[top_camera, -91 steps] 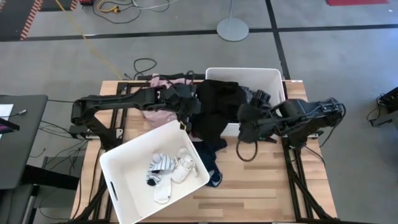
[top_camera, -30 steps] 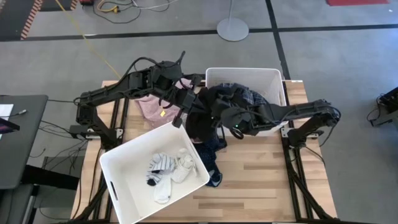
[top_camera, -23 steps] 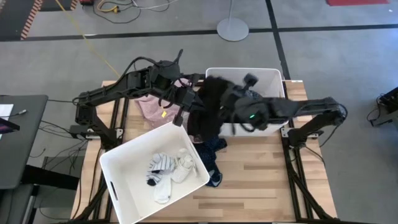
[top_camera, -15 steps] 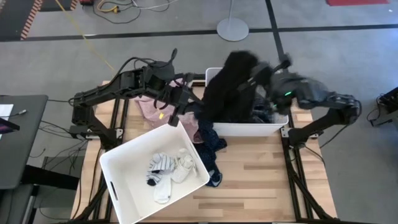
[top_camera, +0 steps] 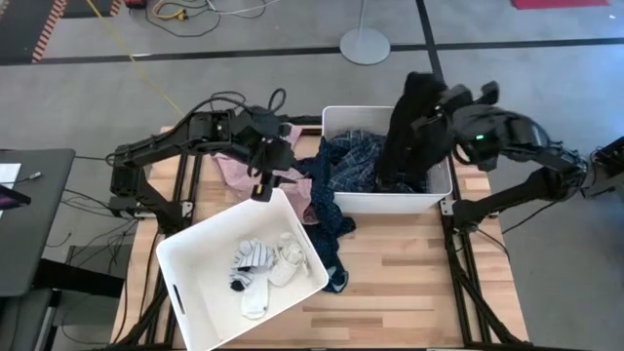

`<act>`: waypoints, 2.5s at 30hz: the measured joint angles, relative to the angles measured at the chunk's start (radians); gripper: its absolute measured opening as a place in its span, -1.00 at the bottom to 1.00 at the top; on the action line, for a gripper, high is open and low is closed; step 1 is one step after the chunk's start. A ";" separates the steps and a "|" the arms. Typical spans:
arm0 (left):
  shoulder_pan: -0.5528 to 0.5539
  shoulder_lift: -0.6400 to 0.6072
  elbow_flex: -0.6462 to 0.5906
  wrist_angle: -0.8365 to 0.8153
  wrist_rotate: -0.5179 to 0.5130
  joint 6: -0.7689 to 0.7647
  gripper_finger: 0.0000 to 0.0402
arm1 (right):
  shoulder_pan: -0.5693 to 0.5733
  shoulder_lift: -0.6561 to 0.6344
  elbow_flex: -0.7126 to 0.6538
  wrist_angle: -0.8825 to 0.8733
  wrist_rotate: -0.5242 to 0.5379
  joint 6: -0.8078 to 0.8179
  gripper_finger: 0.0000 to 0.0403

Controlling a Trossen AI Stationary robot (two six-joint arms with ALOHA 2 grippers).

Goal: Sort clothes
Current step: Put the black jacket into the top laundry bin, then put the blue long sleeve polo into the top laundry bin

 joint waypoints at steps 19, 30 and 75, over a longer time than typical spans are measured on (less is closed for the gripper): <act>0.000 0.002 -0.209 0.073 0.067 -0.024 -0.11 | -0.023 0.242 -0.002 -0.371 -0.400 0.295 -0.94; 0.000 0.001 -0.384 0.332 0.120 -0.075 -0.11 | -0.013 0.301 -0.002 -0.462 -0.483 0.352 -0.40; 0.082 0.202 -0.514 0.539 0.039 -0.173 -0.87 | 0.099 0.300 -0.002 -0.380 -0.497 0.405 0.77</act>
